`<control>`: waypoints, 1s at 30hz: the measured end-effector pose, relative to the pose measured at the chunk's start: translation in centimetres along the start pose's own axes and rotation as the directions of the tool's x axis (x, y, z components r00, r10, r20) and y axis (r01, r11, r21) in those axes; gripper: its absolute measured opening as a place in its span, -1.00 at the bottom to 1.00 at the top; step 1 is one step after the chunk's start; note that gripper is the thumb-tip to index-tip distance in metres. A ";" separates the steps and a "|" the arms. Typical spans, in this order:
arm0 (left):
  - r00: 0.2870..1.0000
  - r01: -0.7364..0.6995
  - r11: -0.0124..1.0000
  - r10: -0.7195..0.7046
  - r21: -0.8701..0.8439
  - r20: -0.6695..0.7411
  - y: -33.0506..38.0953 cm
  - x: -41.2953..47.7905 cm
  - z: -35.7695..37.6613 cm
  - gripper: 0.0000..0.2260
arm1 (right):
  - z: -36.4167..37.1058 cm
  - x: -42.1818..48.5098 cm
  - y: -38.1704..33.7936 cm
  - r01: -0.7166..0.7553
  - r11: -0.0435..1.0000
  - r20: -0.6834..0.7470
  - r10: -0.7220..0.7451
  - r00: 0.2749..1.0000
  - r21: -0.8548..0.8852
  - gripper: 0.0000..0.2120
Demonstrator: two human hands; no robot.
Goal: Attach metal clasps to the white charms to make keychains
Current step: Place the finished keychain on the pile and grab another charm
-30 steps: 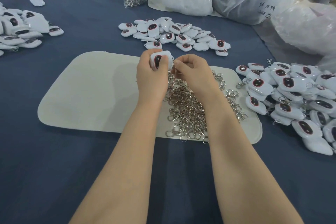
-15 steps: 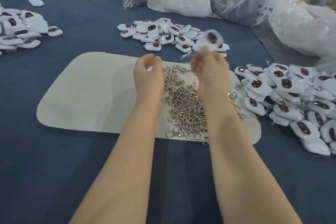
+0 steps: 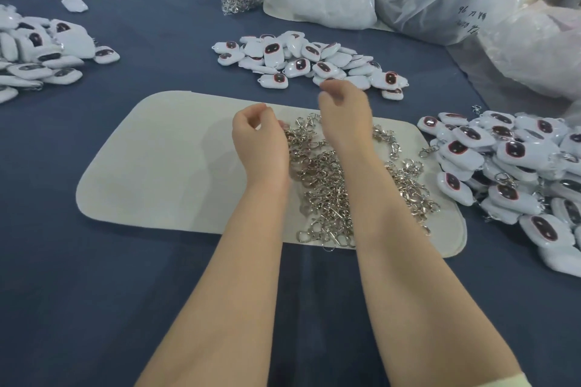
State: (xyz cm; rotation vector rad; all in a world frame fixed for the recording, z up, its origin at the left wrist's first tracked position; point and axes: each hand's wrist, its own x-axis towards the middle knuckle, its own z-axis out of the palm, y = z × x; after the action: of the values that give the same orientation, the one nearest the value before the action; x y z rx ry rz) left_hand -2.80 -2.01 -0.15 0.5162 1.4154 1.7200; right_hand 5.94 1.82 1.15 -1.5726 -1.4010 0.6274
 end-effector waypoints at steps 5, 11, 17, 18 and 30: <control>0.993 -0.047 0.998 0.042 -0.045 -0.109 0.3 0.3 -0.6 -0.85 | 4.7 2.7 -1.5 0.159 0.962 0.195 -0.116 0.974 -0.222 -0.63; 0.980 0.001 0.985 -0.034 -0.172 -0.194 0.3 1.1 -1.1 -0.84 | 8.5 5.1 -1.4 0.173 0.886 0.371 -0.001 0.929 -0.431 -0.49; 0.977 0.016 0.981 -0.056 -0.191 -0.206 0.3 1.3 -0.9 -0.84 | 9.3 5.9 -1.1 0.176 0.822 0.369 0.045 0.928 -0.542 -0.56; 0.977 0.017 0.981 -0.058 -0.192 -0.206 0.3 1.2 -0.9 -0.84 | 9.4 5.9 -1.0 0.155 0.831 0.323 0.031 0.946 -0.534 -0.59; 0.986 -0.005 0.994 -0.013 -0.110 -0.167 0.4 0.7 -0.8 -0.87 | 8.9 4.8 -1.5 0.048 0.931 0.055 -0.030 0.998 -0.362 -0.64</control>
State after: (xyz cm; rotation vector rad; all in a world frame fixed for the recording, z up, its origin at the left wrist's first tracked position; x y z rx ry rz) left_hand -3.95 -1.94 -0.14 0.3139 1.4263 1.8621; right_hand -1.19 8.88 -0.74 -1.8208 -1.6517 0.3983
